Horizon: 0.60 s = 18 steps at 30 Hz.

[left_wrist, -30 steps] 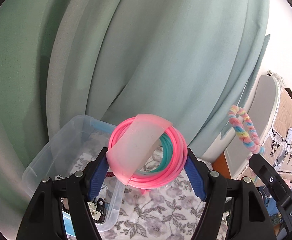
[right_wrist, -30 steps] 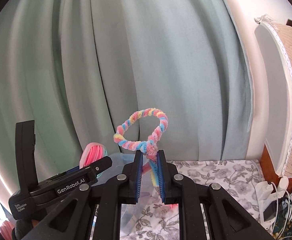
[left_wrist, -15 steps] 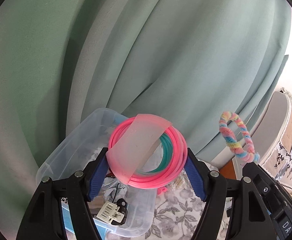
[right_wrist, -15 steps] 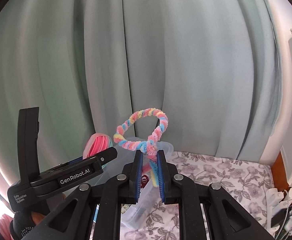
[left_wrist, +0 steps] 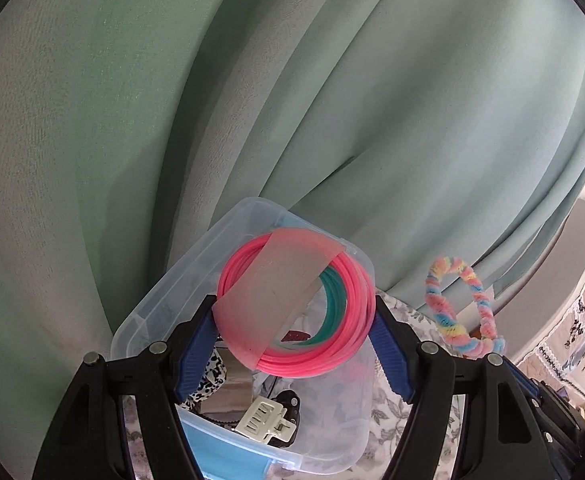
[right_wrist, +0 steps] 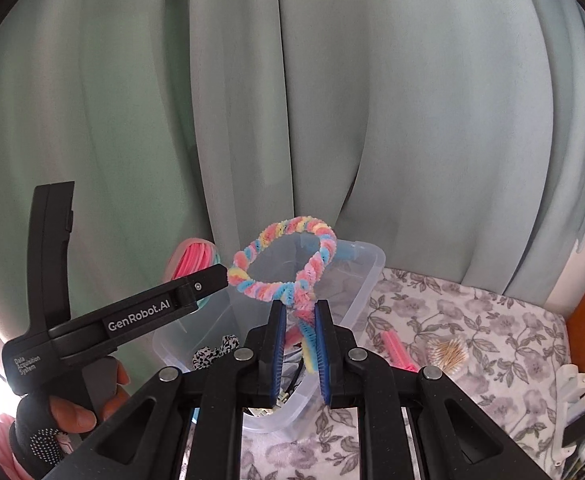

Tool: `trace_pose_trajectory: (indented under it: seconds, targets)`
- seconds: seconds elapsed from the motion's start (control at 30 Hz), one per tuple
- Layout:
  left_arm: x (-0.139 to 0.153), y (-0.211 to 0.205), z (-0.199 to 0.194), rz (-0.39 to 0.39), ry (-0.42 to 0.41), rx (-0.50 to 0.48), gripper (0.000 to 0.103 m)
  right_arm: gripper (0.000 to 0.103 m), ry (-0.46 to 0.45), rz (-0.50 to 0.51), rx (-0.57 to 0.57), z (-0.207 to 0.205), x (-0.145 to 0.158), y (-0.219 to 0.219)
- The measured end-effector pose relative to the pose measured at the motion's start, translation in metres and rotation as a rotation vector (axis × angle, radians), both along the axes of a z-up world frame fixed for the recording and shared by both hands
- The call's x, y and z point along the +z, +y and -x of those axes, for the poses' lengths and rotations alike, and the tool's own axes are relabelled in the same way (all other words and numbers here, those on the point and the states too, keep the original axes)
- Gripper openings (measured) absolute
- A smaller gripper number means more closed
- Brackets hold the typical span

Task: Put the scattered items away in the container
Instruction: 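Lift the hair ties with the left tool while the right tool carries the ring over the container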

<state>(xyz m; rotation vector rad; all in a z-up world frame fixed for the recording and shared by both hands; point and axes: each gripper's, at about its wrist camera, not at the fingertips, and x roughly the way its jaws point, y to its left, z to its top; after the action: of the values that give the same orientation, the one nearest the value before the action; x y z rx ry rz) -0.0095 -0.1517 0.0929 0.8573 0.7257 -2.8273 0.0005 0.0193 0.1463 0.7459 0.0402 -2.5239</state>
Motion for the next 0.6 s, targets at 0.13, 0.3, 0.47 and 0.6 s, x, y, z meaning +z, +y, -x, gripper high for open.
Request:
trace_pose_trajectory:
  seconds: [0.13, 0.3, 0.47, 0.6]
  targets:
    - [-0.003, -0.006, -0.002, 0.012, -0.01, 0.015, 0.074, 0.016, -0.026, -0.009, 0.023, 0.003, -0.008, -0.009]
    - [-0.013, -0.013, -0.003, 0.014, -0.051, 0.032, 0.074, 0.016, -0.068, -0.025, 0.052, 0.011, -0.022, -0.02]
    - [-0.023, -0.018, -0.001, 0.01, -0.101, 0.047, 0.074, 0.016, -0.105, -0.025, 0.051, 0.019, -0.033, -0.024]
    - [-0.027, -0.02, -0.001, 0.007, -0.116, 0.043, 0.074, 0.016, -0.135, -0.022, 0.056, 0.056, -0.057, -0.023]
